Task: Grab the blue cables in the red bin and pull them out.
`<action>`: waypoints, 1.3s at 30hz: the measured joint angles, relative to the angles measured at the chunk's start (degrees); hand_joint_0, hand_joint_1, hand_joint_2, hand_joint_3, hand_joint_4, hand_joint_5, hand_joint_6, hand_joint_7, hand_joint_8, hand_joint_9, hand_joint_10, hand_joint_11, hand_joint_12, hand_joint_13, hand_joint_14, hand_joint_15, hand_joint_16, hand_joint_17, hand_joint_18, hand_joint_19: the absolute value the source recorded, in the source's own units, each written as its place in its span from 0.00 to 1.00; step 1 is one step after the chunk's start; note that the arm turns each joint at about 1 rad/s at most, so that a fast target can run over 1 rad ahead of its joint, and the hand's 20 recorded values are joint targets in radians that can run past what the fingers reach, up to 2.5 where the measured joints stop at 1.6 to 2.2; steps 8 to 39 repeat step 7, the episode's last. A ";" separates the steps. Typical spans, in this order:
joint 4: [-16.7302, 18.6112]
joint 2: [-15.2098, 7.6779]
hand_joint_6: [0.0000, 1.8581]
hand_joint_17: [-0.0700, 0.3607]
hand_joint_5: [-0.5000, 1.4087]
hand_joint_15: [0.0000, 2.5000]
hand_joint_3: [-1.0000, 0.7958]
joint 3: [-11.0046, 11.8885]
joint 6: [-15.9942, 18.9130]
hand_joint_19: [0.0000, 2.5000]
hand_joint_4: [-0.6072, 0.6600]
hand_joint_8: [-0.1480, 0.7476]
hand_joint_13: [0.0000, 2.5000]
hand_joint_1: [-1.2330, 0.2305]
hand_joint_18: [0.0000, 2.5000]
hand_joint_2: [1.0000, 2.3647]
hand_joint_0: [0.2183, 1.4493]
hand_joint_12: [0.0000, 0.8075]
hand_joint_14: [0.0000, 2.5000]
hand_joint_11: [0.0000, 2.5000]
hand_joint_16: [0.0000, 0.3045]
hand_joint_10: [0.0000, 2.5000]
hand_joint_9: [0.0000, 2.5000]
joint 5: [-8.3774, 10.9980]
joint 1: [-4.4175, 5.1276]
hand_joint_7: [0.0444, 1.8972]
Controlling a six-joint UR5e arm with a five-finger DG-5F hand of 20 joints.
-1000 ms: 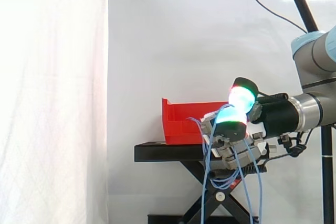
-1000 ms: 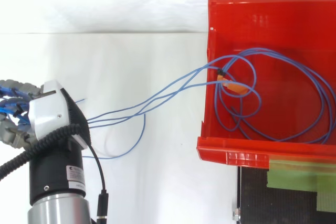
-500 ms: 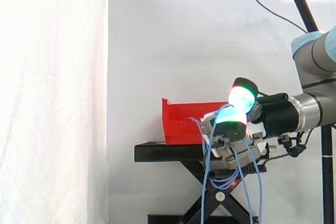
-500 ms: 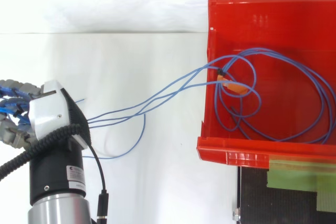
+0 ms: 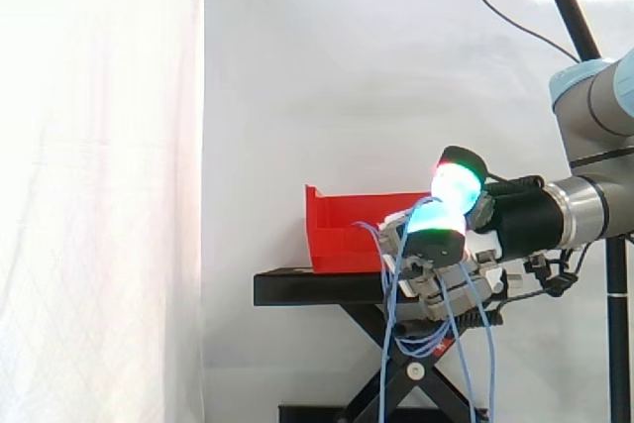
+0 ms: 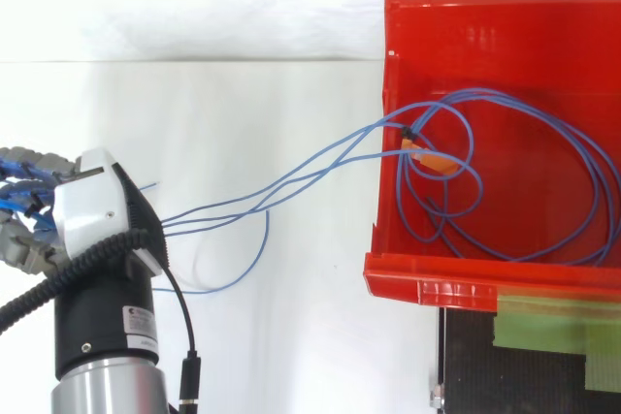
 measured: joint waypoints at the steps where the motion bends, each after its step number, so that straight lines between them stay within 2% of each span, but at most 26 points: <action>1: 0.00 0.00 0.11 0.37 0.78 0.57 0.00 0.00 0.00 0.70 0.52 0.43 0.49 0.20 0.50 0.00 0.60 0.35 0.73 0.43 0.13 0.01 0.49 0.00 0.01 0.48; 39: 0.00 0.00 0.12 0.37 0.78 0.58 0.00 -0.01 0.00 0.70 0.52 0.43 0.49 0.20 0.50 0.00 0.60 0.35 0.73 0.43 0.13 0.01 0.49 0.01 0.01 0.48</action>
